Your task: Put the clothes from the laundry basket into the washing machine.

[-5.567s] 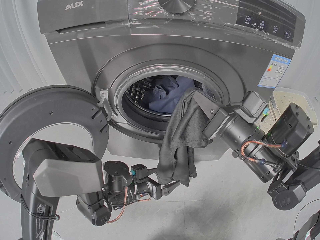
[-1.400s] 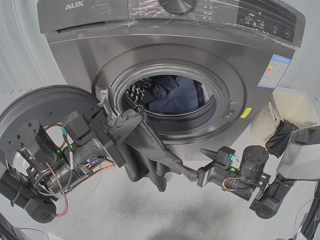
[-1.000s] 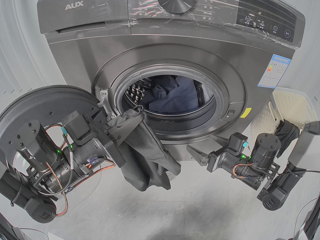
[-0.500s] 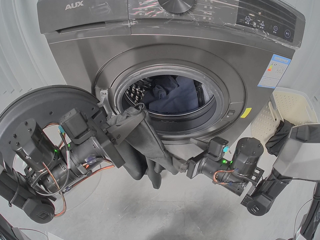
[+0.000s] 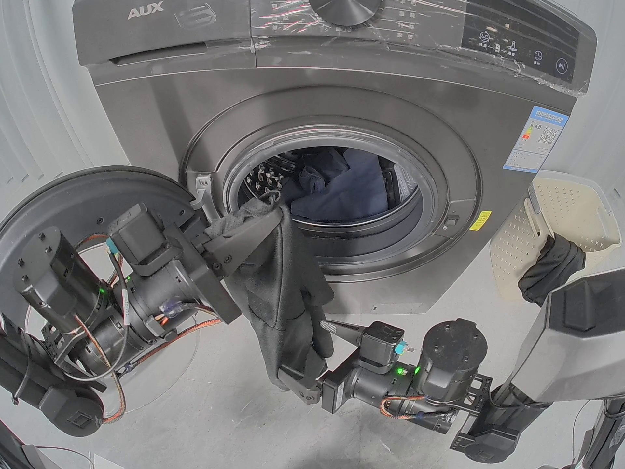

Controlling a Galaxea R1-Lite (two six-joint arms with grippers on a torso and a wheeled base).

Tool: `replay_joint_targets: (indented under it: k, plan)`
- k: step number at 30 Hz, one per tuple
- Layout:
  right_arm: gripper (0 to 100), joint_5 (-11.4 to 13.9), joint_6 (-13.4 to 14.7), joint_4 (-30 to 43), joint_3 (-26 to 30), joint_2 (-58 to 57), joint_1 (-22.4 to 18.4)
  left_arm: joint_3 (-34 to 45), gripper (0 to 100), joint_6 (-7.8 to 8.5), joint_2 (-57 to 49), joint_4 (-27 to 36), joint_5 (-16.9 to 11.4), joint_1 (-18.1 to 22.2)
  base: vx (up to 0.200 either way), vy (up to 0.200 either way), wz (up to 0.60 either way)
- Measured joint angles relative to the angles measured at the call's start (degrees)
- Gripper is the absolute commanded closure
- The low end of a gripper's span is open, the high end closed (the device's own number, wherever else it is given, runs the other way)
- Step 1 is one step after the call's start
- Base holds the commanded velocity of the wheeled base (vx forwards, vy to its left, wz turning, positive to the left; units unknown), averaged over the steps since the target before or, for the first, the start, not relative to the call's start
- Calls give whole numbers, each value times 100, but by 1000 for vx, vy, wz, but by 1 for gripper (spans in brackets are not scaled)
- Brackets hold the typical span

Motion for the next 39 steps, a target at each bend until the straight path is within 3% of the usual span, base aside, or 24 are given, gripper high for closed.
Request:
replay_joint_targets:
  k: [8, 14, 20, 26, 34, 39]
  plan:
    - [0, -46, 13, -119, 304, -152, -91, 116, 100, 1, -55, -4, -104, 41, 0, 0, 0]
    - [0, -41, -9, -112, 478, -458, -568, 466, 100, 1, -216, 0, -656, 45, 0, 0, 0]
    - [0, -22, -74, -98, 444, -507, -1040, 725, 100, 4, -369, 2, -911, 26, 0, 0, 0]
    - [0, -11, -163, -95, 152, -119, -1259, 873, 100, -5, -466, 0, -1119, 11, 0, 0, 0]
    - [0, -9, -196, -87, -363, 391, -968, 870, 100, -21, -490, 10, -1130, 39, 0, 0, 0]
    - [0, -11, -169, -104, -226, 457, -505, 586, 100, 9, -343, 16, -807, 138, 0, 0, 0]
